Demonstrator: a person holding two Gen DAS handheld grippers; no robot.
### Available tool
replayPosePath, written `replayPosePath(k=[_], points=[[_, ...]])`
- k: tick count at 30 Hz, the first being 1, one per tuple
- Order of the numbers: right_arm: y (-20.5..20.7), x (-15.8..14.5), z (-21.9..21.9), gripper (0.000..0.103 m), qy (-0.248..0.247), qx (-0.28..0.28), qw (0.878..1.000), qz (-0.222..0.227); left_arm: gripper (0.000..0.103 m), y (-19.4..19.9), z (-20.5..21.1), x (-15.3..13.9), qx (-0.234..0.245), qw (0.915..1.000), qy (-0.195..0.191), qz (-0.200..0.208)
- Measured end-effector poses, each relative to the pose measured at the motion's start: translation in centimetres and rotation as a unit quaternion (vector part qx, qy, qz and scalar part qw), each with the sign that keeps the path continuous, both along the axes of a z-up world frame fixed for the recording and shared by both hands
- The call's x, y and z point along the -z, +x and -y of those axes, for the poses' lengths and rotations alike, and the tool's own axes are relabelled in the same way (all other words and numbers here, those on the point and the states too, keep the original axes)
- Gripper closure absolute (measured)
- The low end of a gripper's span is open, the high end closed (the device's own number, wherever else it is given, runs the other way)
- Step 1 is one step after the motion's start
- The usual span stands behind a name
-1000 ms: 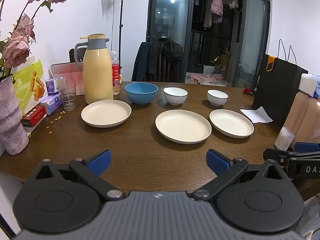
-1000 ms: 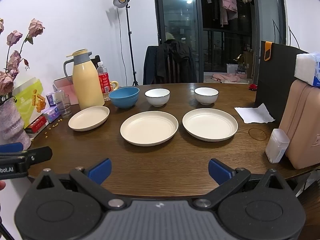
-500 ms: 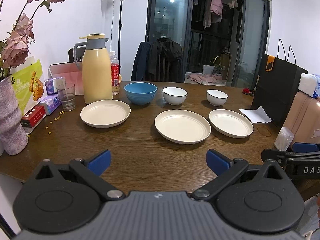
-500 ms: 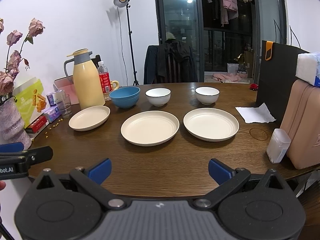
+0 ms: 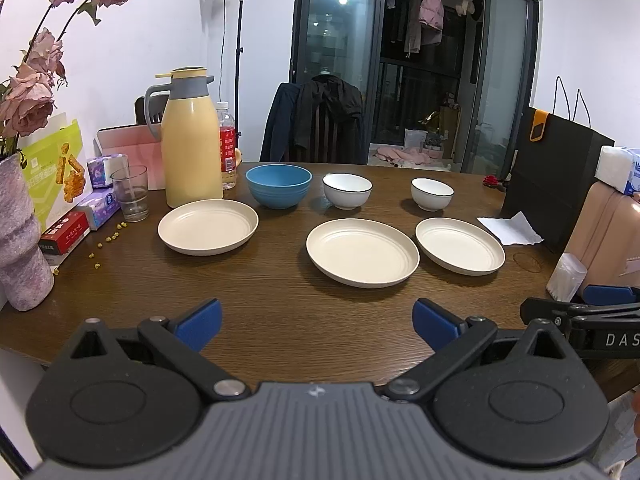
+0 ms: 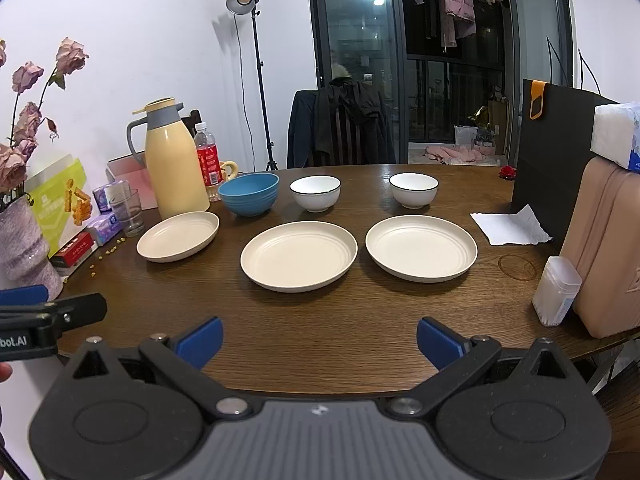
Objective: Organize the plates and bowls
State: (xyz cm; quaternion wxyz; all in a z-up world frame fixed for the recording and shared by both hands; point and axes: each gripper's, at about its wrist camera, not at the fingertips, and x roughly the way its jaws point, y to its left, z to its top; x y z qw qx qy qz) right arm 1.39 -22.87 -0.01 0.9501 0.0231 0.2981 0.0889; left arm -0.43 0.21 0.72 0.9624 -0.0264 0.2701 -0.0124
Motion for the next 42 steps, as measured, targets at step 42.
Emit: replayPosePath(k=[42], points=[[0.54, 0.4, -0.44, 0.0, 0.002, -0.005, 1.0, -0.003, 0.0, -0.07, 0.33, -0.01, 0.001, 1.0, 0.001, 0.0]])
